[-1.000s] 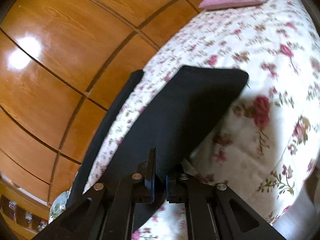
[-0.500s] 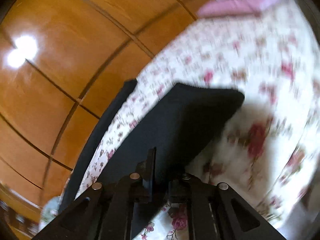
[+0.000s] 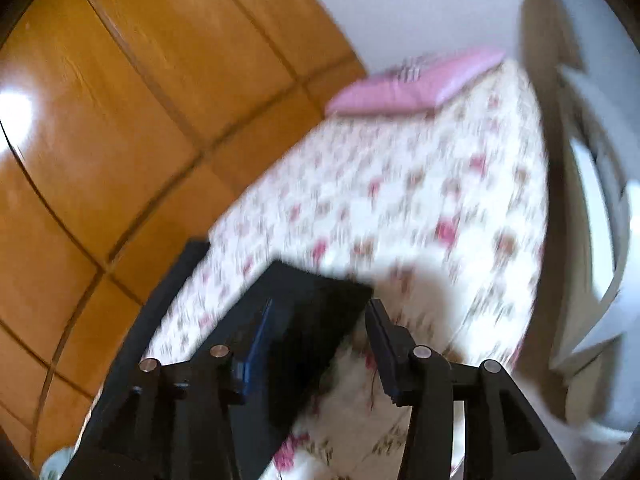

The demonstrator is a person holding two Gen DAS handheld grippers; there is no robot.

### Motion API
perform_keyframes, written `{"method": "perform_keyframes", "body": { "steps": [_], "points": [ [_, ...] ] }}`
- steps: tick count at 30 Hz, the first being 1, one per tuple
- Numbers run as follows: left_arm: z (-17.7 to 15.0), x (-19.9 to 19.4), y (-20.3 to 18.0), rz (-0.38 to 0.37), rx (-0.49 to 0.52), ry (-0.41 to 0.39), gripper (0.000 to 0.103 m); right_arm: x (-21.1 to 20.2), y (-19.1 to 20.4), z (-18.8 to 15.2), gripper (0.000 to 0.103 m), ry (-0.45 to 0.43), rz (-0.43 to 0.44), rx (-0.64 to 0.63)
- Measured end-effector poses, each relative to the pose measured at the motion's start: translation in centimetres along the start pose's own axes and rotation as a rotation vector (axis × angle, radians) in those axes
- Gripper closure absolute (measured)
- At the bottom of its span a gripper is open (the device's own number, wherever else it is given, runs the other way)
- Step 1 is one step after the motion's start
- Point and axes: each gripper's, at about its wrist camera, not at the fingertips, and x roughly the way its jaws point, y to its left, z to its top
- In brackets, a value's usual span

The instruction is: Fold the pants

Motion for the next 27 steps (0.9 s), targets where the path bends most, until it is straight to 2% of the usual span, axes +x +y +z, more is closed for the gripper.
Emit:
{"method": "perform_keyframes", "body": {
  "steps": [2,4,6,9,10,13,14,16,17,20,27],
  "points": [
    [-0.2,1.6,-3.2,-0.088,0.068,0.030,0.051,-0.7,1.3,1.1,0.052,-0.037,0.036,-0.033],
    [-1.0,4.6,-7.1,-0.176,0.124,0.113,0.038,0.0,3.0,1.6,0.049,-0.002,0.096,-0.074],
    [-2.6,7.9,-11.0,-0.257,0.192,0.208,0.036,1.7,5.3,1.5,0.049,0.082,0.169,-0.115],
    [-5.6,12.5,-15.4,-0.320,0.283,0.358,0.036,5.0,8.3,0.0,0.049,0.251,0.272,-0.138],
    [-6.7,14.3,-16.5,-0.330,0.294,0.414,0.036,6.1,9.3,-0.9,0.049,0.303,0.302,-0.141],
    [-8.4,17.3,-17.5,-0.337,0.296,0.513,0.035,9.1,11.5,-2.9,0.049,0.431,0.345,-0.139],
    [-8.4,17.4,-17.1,-0.349,0.275,0.512,0.033,10.3,12.2,-3.7,0.049,0.481,0.364,-0.129],
    [-8.4,17.0,-16.5,-0.423,0.235,0.504,0.022,12.5,13.9,-4.7,0.049,0.543,0.382,-0.137],
    [-8.3,16.9,-16.0,-0.443,0.217,0.502,0.022,13.6,14.8,-5.1,0.049,0.559,0.389,-0.146],
    [-8.1,16.7,-15.2,-0.487,0.168,0.488,0.022,16.6,17.0,-5.4,0.049,0.578,0.381,-0.166],
    [-8.4,16.4,-15.4,-0.496,0.183,0.457,0.022,24.0,20.7,-3.1,0.049,0.543,0.342,-0.094]
  ]
}}
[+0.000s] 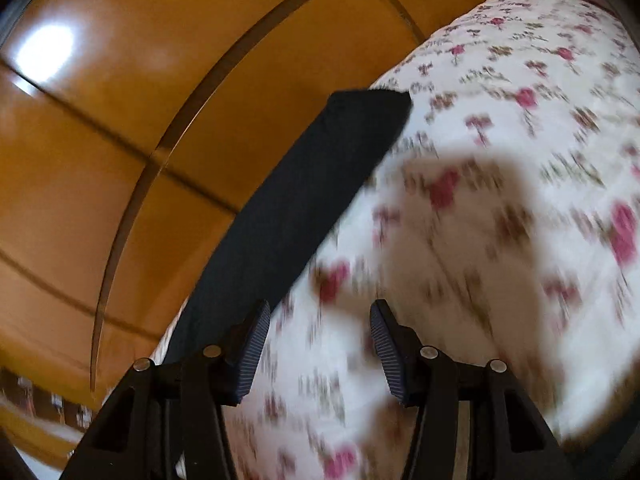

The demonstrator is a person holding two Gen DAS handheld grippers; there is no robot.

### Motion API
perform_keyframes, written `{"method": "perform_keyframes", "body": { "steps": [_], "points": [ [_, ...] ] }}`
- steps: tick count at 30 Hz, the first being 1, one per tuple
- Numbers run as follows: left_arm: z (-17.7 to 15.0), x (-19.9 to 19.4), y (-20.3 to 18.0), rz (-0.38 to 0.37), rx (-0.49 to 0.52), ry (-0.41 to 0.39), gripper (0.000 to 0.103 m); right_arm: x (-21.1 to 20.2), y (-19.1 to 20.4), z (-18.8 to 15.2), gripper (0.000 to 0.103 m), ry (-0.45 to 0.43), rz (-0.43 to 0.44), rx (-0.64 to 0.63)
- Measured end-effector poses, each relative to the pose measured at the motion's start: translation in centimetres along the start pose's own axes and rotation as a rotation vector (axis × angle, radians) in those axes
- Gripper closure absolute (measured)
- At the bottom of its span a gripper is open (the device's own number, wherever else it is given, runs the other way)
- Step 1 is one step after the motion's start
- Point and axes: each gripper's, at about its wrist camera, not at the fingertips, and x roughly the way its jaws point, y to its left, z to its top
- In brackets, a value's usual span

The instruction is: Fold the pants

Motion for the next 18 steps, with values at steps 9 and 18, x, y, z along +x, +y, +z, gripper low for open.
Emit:
{"method": "perform_keyframes", "body": {
  "steps": [9,18],
  "points": [
    [-0.2,0.4,-0.4,0.012,0.036,-0.016,0.020,4.3,-1.1,5.6,0.055,-0.078,-0.007,0.126],
    [-0.4,0.5,-0.4,0.004,0.045,-0.022,0.018,5.7,-0.1,7.2,0.088,-0.104,-0.080,0.111]
  ]
}}
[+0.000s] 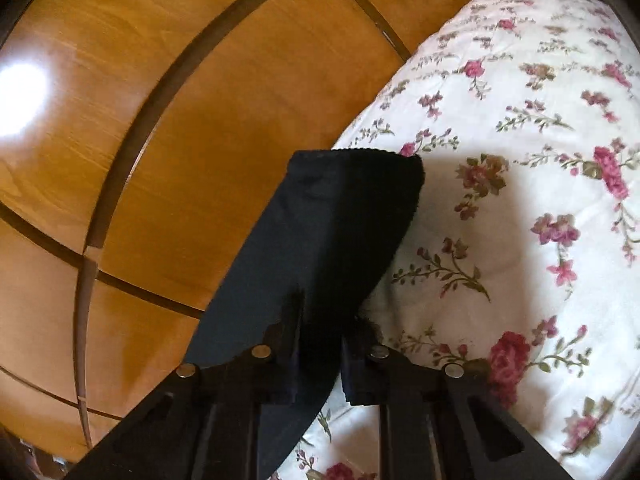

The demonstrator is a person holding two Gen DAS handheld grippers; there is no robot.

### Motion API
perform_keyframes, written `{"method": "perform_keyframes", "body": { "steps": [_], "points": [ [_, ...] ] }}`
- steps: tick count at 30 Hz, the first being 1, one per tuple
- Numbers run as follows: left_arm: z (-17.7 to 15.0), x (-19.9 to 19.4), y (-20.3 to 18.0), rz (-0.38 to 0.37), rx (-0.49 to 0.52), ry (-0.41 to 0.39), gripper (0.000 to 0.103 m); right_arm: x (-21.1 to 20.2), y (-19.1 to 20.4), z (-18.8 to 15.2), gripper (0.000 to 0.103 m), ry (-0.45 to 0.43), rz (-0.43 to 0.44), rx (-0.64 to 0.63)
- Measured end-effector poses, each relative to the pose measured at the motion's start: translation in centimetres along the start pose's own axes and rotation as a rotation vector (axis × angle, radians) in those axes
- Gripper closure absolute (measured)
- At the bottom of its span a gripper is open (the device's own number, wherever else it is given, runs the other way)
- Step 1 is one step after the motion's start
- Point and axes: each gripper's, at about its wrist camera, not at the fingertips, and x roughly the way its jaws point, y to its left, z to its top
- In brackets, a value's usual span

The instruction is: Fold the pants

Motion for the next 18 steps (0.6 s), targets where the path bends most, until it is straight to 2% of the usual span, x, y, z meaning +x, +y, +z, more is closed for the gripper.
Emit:
{"method": "perform_keyframes", "body": {
  "steps": [6,10,18],
  "points": [
    [0.1,-0.1,0.0,-0.006,-0.005,0.003,0.018,-4.6,-0.9,-1.0,0.090,-0.048,-0.031,-0.040],
    [0.2,-0.2,0.1,-0.015,-0.013,0.005,0.018,-8.5,-2.8,-1.9,0.091,-0.067,-0.060,-0.053],
    [0.3,-0.4,0.3,-0.038,-0.029,0.011,0.018,-13.6,-7.4,-3.7,0.091,-0.095,-0.098,-0.029]
  ]
}}
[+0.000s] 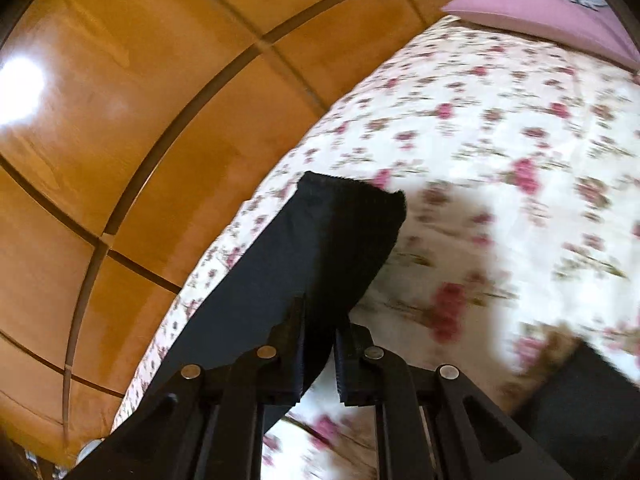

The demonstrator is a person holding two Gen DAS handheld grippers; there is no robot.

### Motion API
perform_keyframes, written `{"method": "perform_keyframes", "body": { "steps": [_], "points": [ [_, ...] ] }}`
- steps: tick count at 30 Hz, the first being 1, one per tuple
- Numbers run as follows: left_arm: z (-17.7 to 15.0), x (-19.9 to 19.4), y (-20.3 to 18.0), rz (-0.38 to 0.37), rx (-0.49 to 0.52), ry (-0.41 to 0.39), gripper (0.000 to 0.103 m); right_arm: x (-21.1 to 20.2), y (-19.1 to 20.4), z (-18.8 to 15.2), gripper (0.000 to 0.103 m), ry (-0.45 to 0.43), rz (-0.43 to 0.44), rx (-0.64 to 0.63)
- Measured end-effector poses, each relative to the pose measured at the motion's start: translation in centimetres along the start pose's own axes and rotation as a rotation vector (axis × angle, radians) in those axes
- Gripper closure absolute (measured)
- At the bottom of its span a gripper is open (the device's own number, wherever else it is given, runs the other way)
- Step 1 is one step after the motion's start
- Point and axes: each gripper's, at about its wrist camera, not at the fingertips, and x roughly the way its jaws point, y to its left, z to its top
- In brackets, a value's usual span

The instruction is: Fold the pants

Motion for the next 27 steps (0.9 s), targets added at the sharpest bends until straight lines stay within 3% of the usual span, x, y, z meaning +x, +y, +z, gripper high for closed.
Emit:
{"method": "perform_keyframes", "body": {
  "steps": [6,8,10,13,16,20,27],
  "points": [
    [0.1,0.0,0.1,-0.009,-0.007,0.004,0.018,-0.2,-2.6,-0.9,0.091,0.033,-0.012,0.022],
    [0.1,-0.1,0.2,-0.014,-0.011,0.005,0.017,-1.0,-2.3,-1.5,0.084,0.026,-0.024,-0.008],
    [0.1,-0.1,0.2,-0.014,-0.011,0.006,0.017,-2.3,-1.5,-2.1,0.066,-0.010,-0.112,-0.045],
    [0.1,-0.1,0.2,-0.014,-0.012,0.008,0.017,-4.0,0.2,-3.5,0.066,-0.056,-0.150,-0.115],
    [0.3,-0.1,0.2,-0.012,-0.016,0.017,0.017,-4.7,3.9,-6.2,0.066,-0.074,-0.126,-0.298],
    [0.7,0.0,0.1,-0.001,-0.023,0.040,0.017,-2.7,8.6,-10.1,0.066,-0.013,-0.082,-0.529],
    [3.7,-0.1,0.2,0.000,-0.050,0.113,0.018,0.5,11.8,-13.8,0.065,0.068,-0.147,-0.723]
  ]
}}
